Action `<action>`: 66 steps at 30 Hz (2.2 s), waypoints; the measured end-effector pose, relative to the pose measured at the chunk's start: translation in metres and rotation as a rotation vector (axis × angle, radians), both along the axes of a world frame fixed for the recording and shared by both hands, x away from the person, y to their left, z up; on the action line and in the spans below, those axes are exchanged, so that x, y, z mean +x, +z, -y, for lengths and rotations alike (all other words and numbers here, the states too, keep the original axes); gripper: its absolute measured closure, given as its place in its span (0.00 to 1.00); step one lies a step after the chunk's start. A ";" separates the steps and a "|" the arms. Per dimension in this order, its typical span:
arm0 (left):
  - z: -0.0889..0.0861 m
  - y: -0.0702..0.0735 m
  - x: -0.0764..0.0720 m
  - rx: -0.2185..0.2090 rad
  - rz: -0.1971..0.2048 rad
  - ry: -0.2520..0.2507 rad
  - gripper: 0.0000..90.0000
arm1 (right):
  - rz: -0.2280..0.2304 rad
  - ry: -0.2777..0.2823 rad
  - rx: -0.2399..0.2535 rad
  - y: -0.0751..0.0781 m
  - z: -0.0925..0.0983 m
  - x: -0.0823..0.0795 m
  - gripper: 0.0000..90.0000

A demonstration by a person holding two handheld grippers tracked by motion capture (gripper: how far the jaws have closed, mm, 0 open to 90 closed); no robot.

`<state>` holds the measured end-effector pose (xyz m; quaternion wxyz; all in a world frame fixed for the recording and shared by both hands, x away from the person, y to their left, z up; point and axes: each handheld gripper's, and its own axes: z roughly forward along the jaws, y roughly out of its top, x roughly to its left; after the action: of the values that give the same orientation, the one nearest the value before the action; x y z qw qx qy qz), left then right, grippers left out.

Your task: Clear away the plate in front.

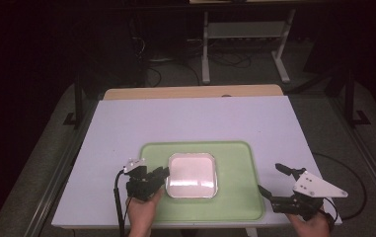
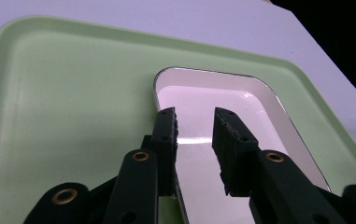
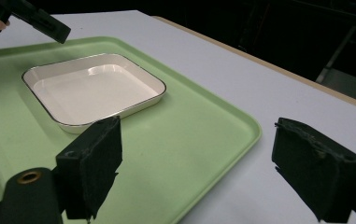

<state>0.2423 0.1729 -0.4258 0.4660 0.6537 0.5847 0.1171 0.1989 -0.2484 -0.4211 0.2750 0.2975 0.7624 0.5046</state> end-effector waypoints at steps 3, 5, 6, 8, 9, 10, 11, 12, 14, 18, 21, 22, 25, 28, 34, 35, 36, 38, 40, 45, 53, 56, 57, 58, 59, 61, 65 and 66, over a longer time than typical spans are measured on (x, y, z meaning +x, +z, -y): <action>-0.002 0.002 0.000 0.009 0.009 -0.012 0.76 | -0.002 -0.004 0.000 0.000 0.001 0.000 0.17; -0.003 0.003 0.000 0.013 0.013 -0.022 0.76 | -0.001 -0.005 -0.001 0.000 0.001 0.001 0.17; -0.003 0.003 0.000 0.013 0.013 -0.022 0.76 | 0.001 -0.006 -0.002 0.000 0.002 0.001 0.17; -0.003 0.004 0.000 0.027 0.019 -0.039 0.74 | 0.001 -0.006 -0.003 0.000 0.002 0.001 0.17; -0.004 0.004 0.001 0.028 0.026 -0.055 0.74 | -0.006 -0.008 -0.001 -0.001 0.004 0.002 0.17; -0.004 0.005 0.001 0.035 0.029 -0.060 0.73 | -0.010 -0.008 -0.001 -0.001 0.004 0.002 0.17; -0.004 0.005 0.001 0.034 0.039 -0.066 0.73 | -0.009 -0.009 -0.003 -0.001 0.005 0.003 0.17; -0.004 0.005 0.001 0.034 0.039 -0.066 0.72 | -0.009 -0.009 -0.003 -0.001 0.005 0.003 0.17; -0.005 0.007 0.000 0.043 0.051 -0.083 0.71 | -0.009 -0.010 -0.005 -0.001 0.005 0.003 0.17; -0.008 0.010 0.000 0.056 0.082 -0.126 0.72 | -0.010 -0.014 -0.005 -0.001 0.006 0.003 0.17; -0.011 0.012 -0.001 0.068 0.105 -0.156 0.72 | -0.013 -0.015 -0.007 -0.002 0.007 0.003 0.17; -0.011 0.012 -0.001 0.068 0.105 -0.156 0.72 | -0.013 -0.015 -0.007 -0.002 0.007 0.003 0.17; -0.015 0.013 0.000 0.069 0.123 -0.196 0.68 | -0.014 -0.019 -0.007 -0.002 0.009 0.003 0.17; -0.017 0.014 0.000 0.081 0.136 -0.212 0.67 | -0.013 -0.022 -0.005 -0.002 0.009 0.003 0.17; -0.026 0.018 -0.002 0.108 0.176 -0.251 0.65 | -0.013 -0.029 -0.003 -0.002 0.011 0.003 0.17; -0.029 0.019 -0.002 0.105 0.181 -0.263 0.64 | -0.013 -0.031 -0.003 -0.002 0.012 0.003 0.17; -0.030 0.019 -0.001 0.097 0.182 -0.268 0.63 | -0.013 -0.031 -0.003 -0.002 0.012 0.003 0.17; -0.031 0.020 -0.002 0.100 0.185 -0.268 0.59 | -0.014 -0.033 -0.001 -0.002 0.012 0.003 0.17; -0.034 0.020 -0.002 0.111 0.200 -0.270 0.56 | -0.011 -0.036 0.003 -0.001 0.012 0.003 0.17; -0.041 0.025 -0.003 0.130 0.218 -0.300 0.51 | -0.014 -0.040 0.005 -0.002 0.013 0.003 0.16; -0.050 0.032 -0.004 0.165 0.248 -0.341 0.41 | -0.017 -0.047 0.010 -0.002 0.015 0.004 0.16; -0.052 0.033 -0.005 0.176 0.266 -0.356 0.38 | -0.020 -0.051 0.012 -0.002 0.015 0.004 0.16; -0.055 0.034 -0.006 0.173 0.272 -0.369 0.38 | -0.020 -0.051 0.012 -0.003 0.016 0.005 0.16; -0.055 0.034 -0.006 0.173 0.272 -0.369 0.37 | -0.020 -0.051 0.012 -0.003 0.016 0.005 0.16; -0.058 0.035 -0.006 0.173 0.281 -0.365 0.36 | -0.023 -0.051 0.010 -0.003 0.016 0.005 0.16; -0.061 0.034 -0.007 0.169 0.288 -0.366 0.34 | -0.023 -0.052 0.011 -0.003 0.015 0.005 0.16; -0.065 0.033 -0.009 0.175 0.301 -0.368 0.29 | -0.025 -0.051 0.010 -0.003 0.015 0.005 0.16; -0.069 0.032 -0.011 0.181 0.304 -0.381 0.27 | -0.026 -0.051 0.010 -0.003 0.014 0.006 0.16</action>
<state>0.2318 0.2416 -0.3934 0.5016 0.7661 0.3614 0.1759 0.2046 -0.2627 -0.4243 0.2764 0.3246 0.7555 0.4974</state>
